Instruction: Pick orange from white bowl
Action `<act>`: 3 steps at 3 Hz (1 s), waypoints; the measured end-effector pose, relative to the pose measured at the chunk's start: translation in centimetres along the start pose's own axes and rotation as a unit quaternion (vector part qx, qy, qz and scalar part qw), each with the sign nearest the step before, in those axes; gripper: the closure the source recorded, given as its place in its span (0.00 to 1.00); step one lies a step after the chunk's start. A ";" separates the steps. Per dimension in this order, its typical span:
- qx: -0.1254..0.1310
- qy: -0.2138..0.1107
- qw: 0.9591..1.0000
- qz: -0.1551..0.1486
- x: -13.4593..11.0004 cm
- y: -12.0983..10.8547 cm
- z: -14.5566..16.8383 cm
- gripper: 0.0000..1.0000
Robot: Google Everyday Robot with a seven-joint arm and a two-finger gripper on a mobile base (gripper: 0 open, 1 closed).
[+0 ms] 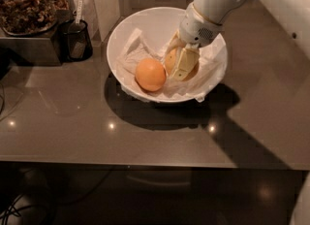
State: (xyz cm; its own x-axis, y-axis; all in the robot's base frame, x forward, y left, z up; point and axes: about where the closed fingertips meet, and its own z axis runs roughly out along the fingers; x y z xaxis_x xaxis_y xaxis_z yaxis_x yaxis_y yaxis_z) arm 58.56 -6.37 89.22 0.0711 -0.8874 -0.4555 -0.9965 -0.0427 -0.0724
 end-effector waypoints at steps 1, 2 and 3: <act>0.032 -0.027 0.999 -0.027 -1.7 0.8 -2.9 1.00; 0.026 -0.086 0.994 -0.056 -2.7 2.0 -5.3 1.00; 0.018 -0.157 0.985 -0.072 -3.2 4.1 -7.7 1.00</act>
Offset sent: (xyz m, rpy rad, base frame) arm -0.0521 -0.0053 0.1001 0.3504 -0.0838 0.1877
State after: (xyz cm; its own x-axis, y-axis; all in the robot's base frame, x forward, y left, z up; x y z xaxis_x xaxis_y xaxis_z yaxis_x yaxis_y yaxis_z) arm 53.89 -7.25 97.25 0.2275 -0.6878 -0.6893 -0.9732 -0.1365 -0.1851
